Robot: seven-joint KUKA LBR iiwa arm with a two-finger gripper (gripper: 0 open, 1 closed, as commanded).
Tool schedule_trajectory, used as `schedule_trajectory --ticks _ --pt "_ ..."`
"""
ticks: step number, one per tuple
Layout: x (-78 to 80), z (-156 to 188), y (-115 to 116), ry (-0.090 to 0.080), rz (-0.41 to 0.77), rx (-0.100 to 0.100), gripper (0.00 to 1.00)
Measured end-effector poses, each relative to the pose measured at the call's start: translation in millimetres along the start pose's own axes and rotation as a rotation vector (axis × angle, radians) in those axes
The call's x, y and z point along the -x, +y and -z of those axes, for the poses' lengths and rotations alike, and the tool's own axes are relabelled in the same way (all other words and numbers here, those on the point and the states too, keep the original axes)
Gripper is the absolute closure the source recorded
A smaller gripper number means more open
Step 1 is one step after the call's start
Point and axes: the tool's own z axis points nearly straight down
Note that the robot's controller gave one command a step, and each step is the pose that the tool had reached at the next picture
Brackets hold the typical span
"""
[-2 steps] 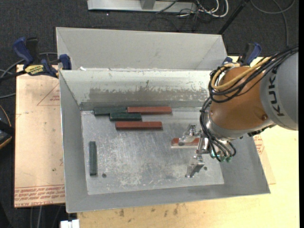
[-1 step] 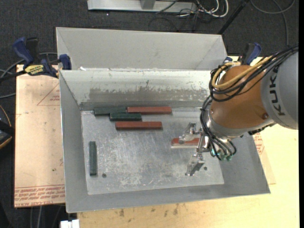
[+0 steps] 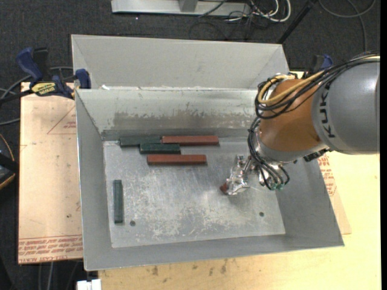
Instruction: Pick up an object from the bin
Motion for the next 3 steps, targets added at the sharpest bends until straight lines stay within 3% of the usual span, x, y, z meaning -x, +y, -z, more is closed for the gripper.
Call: schedule_trajectory --ticks 1,2,3 --pt "-1.5 -1 2 0.007 0.002 0.003 0.0" --pt "-1.2 -1 2 0.006 0.002 0.003 0.0" --pt "55.4 -22 -11 -0.005 -0.033 0.003 1.0"
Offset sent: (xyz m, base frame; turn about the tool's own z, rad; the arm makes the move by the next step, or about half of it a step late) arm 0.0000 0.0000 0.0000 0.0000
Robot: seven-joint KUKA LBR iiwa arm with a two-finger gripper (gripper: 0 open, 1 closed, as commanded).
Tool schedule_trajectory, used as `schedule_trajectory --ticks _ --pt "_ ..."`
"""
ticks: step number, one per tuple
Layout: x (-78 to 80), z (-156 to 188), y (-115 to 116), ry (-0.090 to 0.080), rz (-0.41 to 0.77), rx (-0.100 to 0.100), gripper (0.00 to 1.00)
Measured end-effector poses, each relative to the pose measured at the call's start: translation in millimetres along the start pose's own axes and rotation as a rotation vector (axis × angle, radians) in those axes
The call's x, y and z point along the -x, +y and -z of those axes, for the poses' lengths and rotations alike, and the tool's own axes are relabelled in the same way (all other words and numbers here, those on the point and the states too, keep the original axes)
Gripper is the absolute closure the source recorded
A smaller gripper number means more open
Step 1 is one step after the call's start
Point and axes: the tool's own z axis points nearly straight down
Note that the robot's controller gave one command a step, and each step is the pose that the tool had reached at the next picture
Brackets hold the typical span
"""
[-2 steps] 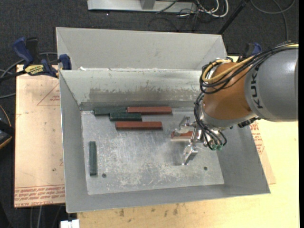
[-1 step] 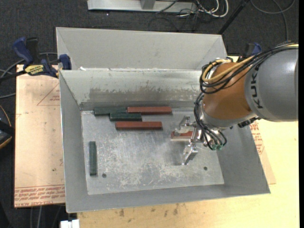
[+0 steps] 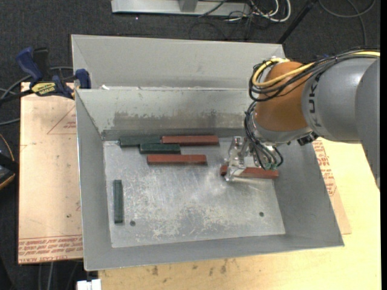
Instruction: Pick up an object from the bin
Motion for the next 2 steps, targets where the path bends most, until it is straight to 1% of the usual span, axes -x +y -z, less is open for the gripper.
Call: schedule_trajectory --ticks 1,2 --pt "0.0 0 0 0.0 0.0 0.0 1.0" --pt "10.7 137 10 0.008 -0.04 -0.002 1.0"
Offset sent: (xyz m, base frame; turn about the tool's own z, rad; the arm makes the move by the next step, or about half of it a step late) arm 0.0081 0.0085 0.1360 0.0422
